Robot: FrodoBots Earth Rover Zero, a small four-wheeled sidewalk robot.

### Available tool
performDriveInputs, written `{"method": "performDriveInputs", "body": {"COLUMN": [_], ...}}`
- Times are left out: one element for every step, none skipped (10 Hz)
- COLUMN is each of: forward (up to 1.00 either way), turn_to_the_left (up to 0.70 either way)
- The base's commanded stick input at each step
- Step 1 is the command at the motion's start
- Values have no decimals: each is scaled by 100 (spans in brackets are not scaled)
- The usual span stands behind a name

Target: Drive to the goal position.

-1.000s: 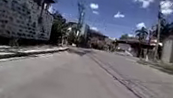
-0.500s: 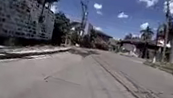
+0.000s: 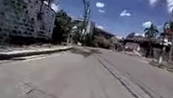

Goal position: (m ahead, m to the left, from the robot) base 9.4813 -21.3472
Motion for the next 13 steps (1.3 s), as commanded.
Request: {"method": "performDriveInputs", "body": {"forward": [100,100,100,100,100,100,100,100,100,100,100,100,100], "turn_to_the_left": [-37,-40,-40,-40,-38,-28,0,0,0,0,0,0,0]}}
